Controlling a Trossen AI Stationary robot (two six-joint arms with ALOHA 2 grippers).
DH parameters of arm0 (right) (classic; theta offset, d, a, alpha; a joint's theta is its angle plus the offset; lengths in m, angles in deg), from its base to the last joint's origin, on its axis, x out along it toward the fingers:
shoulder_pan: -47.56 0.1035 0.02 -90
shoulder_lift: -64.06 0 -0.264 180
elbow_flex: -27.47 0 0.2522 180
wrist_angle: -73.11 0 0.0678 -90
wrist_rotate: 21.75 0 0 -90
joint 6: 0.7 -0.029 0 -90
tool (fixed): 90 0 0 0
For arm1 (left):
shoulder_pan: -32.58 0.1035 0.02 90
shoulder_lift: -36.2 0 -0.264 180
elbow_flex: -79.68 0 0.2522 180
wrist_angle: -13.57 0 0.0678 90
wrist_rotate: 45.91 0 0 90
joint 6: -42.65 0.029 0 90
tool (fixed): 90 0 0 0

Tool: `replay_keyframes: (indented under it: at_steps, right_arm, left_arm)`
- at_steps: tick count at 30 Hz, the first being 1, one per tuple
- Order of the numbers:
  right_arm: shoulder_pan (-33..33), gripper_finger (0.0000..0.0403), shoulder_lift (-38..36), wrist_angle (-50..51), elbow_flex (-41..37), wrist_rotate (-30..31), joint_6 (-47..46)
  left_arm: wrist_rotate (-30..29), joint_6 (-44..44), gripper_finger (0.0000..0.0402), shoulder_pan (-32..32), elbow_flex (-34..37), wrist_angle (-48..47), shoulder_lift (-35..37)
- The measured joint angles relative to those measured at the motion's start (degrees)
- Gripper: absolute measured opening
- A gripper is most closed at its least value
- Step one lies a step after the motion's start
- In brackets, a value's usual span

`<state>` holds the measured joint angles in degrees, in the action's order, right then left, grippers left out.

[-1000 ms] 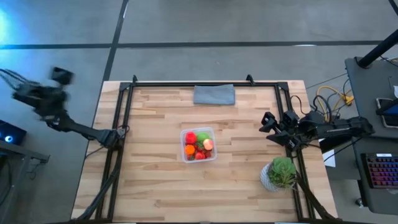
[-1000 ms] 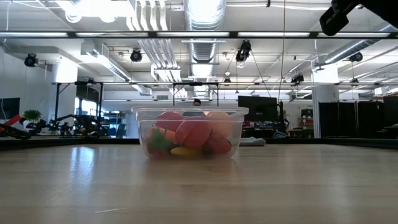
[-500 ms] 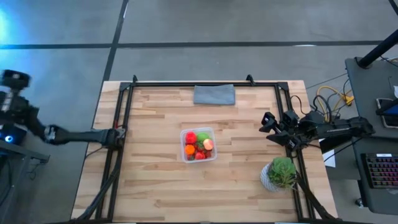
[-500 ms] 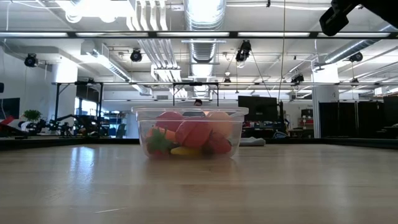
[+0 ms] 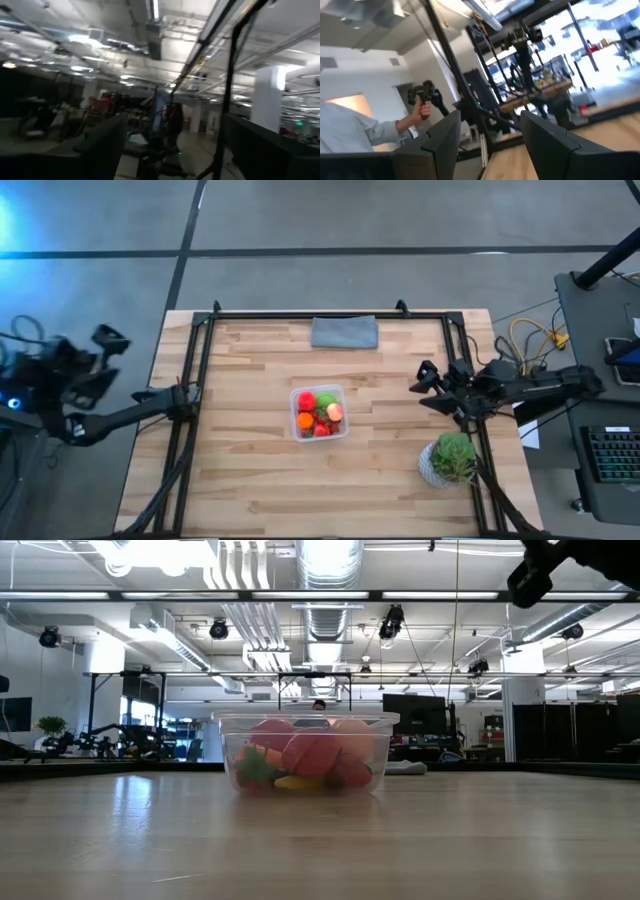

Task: Pick and placing Produce into tupperware
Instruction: Return to Home Position

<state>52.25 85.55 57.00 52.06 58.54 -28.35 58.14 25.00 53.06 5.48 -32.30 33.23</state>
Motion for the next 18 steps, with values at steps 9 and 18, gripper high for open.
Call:
replay_keyframes:
  at_steps: [9, 18]
  right_arm:
    - [0.0, 0.0199, 10.9, -8.4, 0.4, 0.3, -4.9]
    - [0.0, 0.0199, 15.1, -9.0, 3.5, -0.7, -3.3]
  left_arm:
    - [-3.2, 4.5, 0.0313, -11.1, 5.0, 5.6, 0.2]
    - [-20.4, 10.8, 0.0313, -22.4, 2.5, -2.3, -0.2]
